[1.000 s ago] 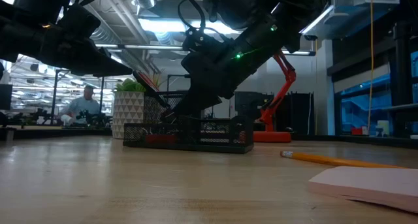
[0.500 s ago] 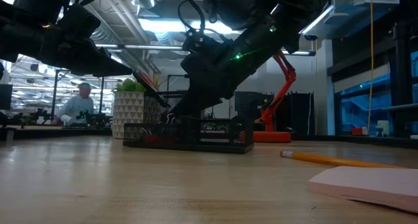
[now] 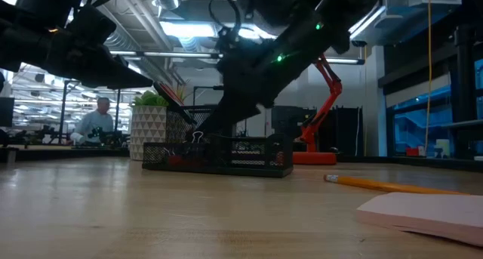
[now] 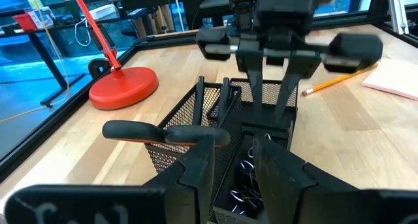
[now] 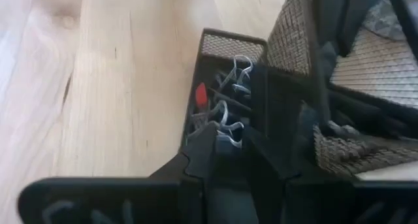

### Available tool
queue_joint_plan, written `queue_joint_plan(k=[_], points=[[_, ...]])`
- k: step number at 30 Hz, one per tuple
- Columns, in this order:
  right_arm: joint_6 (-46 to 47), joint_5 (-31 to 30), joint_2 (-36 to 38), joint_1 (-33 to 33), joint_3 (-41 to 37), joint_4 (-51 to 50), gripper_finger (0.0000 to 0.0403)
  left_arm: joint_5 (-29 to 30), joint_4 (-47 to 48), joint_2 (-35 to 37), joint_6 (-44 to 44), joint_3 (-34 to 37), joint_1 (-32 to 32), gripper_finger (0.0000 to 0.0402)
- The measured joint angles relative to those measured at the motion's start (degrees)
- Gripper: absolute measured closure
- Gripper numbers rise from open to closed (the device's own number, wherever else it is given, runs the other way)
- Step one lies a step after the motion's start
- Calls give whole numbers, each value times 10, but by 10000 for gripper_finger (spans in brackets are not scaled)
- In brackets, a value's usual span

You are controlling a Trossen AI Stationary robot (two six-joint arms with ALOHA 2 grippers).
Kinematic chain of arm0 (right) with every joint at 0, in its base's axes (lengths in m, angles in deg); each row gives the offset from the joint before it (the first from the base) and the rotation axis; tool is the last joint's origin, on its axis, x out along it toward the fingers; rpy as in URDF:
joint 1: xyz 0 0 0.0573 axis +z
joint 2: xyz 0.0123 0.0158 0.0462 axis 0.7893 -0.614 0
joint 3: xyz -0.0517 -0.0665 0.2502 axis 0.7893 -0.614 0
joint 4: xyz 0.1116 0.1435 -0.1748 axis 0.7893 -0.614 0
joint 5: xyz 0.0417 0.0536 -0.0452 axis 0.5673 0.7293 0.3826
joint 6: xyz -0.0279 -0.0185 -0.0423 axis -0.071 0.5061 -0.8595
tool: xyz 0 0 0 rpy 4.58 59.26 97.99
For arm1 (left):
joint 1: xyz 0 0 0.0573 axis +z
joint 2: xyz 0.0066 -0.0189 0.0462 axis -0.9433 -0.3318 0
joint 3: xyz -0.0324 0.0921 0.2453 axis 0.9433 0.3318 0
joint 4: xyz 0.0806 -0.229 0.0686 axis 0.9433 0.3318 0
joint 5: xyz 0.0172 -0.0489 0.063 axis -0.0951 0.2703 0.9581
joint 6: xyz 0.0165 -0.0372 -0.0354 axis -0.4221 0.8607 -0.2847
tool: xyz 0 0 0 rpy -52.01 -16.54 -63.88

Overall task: Pick and place office supplies into organizer
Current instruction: Put the black pen into the black desk organizer

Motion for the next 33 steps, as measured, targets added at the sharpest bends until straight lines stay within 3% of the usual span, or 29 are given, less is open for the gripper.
queue_joint_plan(k=[8, 12, 33], points=[[33, 8, 55, 10, 0, -77, 322, 0, 7, 0, 0, 0, 0, 302], [46, 47, 76, 23, 0, -143, 322, 0, 6, 0, 0, 0, 0, 302], [63, 105, 210, 139, 1, -603, 322, 0, 6, 0, 0, 0, 0, 302]])
